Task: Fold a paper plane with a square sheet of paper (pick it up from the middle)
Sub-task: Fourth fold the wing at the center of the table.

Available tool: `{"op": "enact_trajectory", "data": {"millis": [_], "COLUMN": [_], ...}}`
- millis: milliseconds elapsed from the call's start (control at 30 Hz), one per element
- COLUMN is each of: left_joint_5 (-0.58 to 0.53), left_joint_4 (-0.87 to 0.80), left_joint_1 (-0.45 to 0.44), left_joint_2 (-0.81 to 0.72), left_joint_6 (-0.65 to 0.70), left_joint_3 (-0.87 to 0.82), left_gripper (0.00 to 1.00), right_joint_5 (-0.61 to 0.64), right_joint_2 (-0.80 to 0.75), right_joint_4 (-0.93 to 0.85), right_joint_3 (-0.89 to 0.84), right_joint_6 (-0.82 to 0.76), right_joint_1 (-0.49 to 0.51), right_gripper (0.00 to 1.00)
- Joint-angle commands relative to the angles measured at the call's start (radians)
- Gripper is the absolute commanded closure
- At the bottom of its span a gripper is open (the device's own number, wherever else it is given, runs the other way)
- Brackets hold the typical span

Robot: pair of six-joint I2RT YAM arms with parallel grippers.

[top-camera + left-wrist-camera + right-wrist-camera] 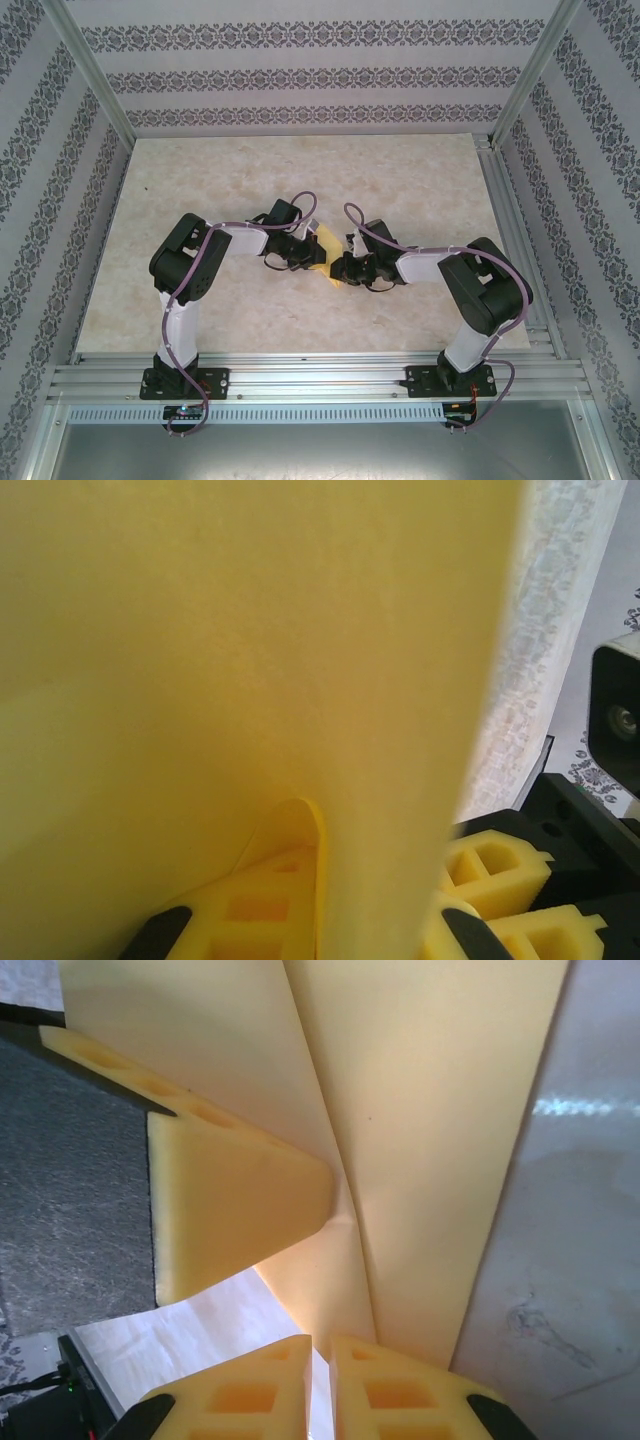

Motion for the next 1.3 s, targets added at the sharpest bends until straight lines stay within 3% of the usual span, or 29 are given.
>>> {"op": "enact_trajectory", "data": {"millis": [0, 600, 867, 1267], "left_joint_5": [-0.006, -0.022, -0.018, -0.014], "left_joint_4": [-0.048, -0.077, -0.082, -0.085], "left_joint_1": [0.008, 0.009, 0.008, 0.008], "left_joint_2": [0.024, 0.027, 0.025, 0.027], "left_joint_6": [0.032, 0.054, 0.056, 0.060], "left_joint_3": [0.011, 0.015, 0.017, 0.015], "left_gripper": [0.91, 0.91, 0.91, 0.91], "right_joint_5": [0.027, 0.155, 0.145, 0.107], "right_joint_2": [0.012, 0.035, -0.038, -0.005], "right_joint_4": [-0.049, -0.261, -0.372, -0.341], "right_joint_3": [0.022, 0.029, 0.130, 0.194], "right_joint_6": [-0.044, -0.120, -0.153, -0.138], "right_joint_1": [0.000, 0.026, 0.063, 0.067], "right_gripper": [0.86, 0.89, 0.88, 0.88]}}
